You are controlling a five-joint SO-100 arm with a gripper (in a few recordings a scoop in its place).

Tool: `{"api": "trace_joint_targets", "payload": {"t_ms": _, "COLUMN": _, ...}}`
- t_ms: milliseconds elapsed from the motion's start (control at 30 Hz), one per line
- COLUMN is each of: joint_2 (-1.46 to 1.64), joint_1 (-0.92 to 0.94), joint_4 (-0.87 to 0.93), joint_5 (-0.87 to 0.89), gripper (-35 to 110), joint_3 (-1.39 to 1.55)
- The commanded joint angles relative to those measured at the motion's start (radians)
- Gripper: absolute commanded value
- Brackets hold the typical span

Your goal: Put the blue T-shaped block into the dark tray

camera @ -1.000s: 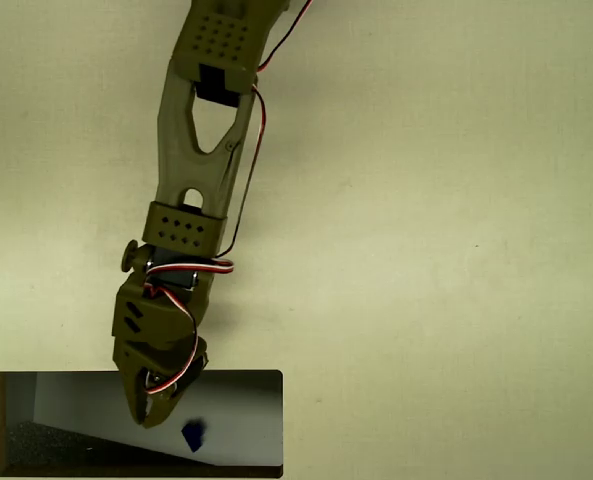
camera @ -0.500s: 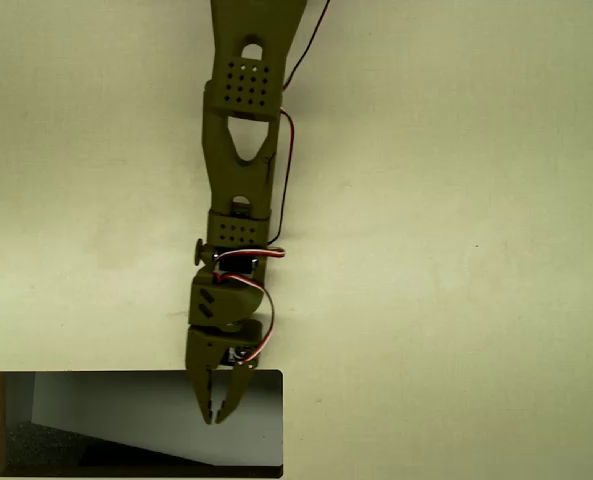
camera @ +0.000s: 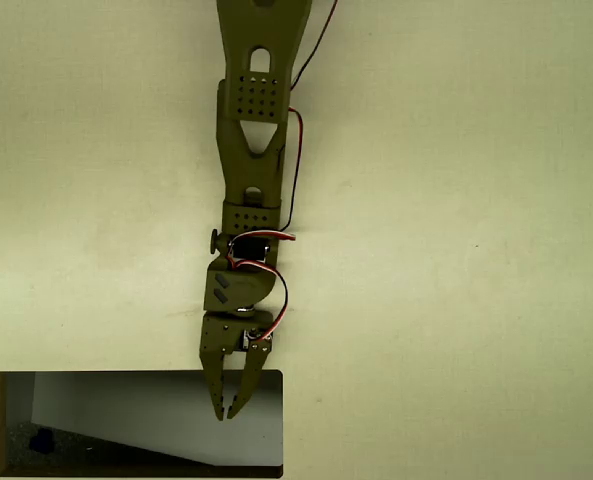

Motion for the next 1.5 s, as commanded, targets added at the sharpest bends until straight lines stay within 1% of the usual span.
{"api": "trace_joint_targets", "payload": {"t_ms": 0, "joint_2": -0.009, "joint_1": 0.012, "joint_4": -0.037, "joint_5": -0.028, "gripper": 0, "joint_3": -0.006}}
{"api": "trace_joint_targets", "payload": {"t_ms": 67, "joint_2": -0.009, "joint_1": 0.012, "joint_4": -0.054, "joint_5": -0.035, "gripper": 0, "joint_3": 0.000}}
{"api": "trace_joint_targets", "payload": {"t_ms": 333, "joint_2": -0.011, "joint_1": 0.011, "joint_4": -0.221, "joint_5": -0.052, "gripper": 0, "joint_3": 0.063}}
{"api": "trace_joint_targets", "payload": {"t_ms": 1467, "joint_2": -0.011, "joint_1": 0.012, "joint_4": -0.222, "joint_5": -0.052, "gripper": 0, "joint_3": 0.064}}
